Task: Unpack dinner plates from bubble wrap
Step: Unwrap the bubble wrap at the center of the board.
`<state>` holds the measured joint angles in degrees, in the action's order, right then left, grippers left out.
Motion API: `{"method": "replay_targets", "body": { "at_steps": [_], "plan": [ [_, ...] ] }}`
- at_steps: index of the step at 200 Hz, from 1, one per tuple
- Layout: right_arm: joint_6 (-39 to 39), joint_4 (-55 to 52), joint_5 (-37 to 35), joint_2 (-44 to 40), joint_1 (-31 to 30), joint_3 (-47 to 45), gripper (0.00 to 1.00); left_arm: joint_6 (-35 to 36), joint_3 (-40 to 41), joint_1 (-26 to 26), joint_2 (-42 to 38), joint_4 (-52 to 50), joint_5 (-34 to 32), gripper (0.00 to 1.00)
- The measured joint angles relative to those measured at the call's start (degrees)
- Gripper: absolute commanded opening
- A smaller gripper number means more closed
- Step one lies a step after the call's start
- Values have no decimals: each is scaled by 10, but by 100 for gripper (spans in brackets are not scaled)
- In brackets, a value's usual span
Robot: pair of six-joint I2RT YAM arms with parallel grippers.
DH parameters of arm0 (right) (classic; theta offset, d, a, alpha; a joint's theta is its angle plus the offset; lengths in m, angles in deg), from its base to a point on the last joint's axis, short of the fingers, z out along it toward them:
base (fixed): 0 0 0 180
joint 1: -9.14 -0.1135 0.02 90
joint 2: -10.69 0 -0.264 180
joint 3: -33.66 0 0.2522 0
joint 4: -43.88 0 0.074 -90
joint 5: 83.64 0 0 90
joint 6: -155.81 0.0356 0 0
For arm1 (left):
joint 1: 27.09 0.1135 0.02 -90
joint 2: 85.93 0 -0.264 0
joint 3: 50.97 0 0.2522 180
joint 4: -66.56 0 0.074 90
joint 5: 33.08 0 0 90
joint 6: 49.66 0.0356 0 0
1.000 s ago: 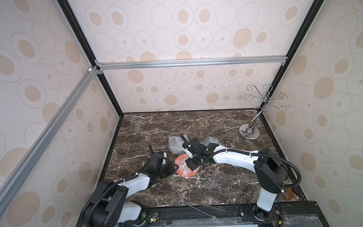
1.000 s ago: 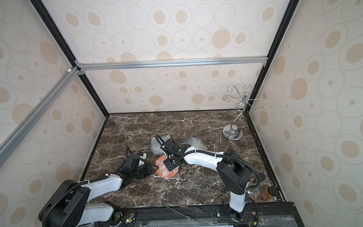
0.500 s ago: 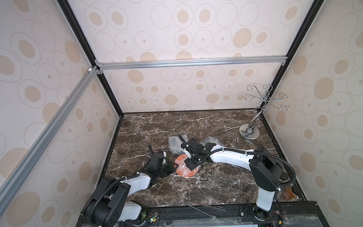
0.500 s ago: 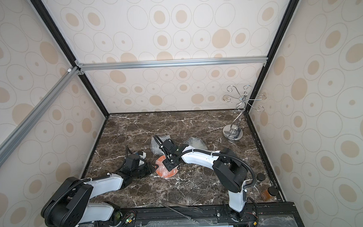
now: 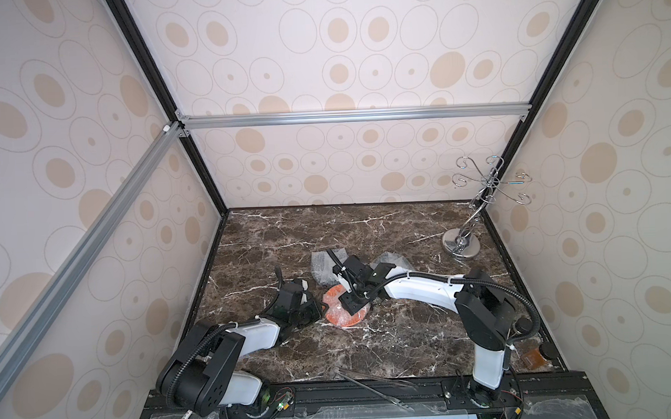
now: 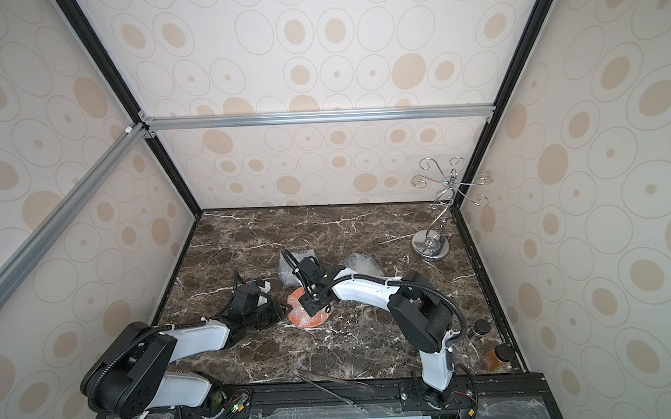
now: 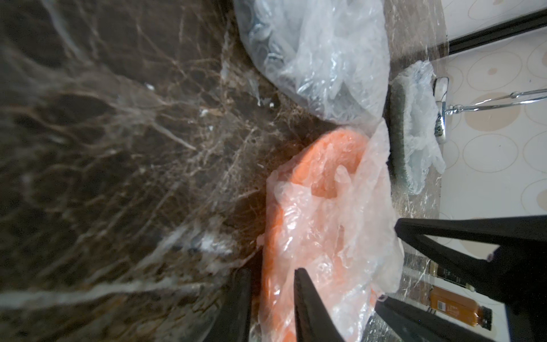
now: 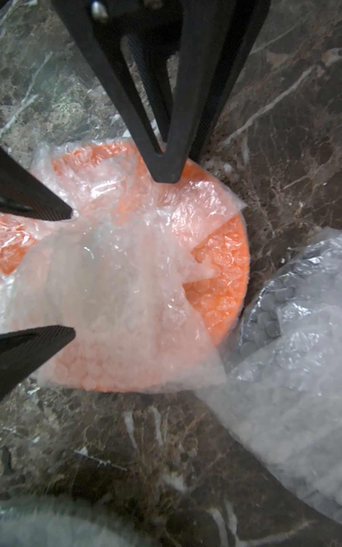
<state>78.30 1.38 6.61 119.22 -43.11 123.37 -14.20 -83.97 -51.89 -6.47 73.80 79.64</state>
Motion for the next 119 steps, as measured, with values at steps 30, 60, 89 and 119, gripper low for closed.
{"method": "replay_targets", "body": {
  "at_steps": [30,60,89,119],
  "plan": [
    [-1,0,0,7,0,0,55,-1,0,0,0,0,-3,18],
    [-2,1,0,12,-1,0,47,-2,0,0,-1,0,-6,17],
    [-1,6,2,12,-1,0,40,-2,0,0,-6,-3,-10,16],
    [1,13,5,12,-1,0,28,-2,0,0,-16,-7,-14,15]
  ]
}}
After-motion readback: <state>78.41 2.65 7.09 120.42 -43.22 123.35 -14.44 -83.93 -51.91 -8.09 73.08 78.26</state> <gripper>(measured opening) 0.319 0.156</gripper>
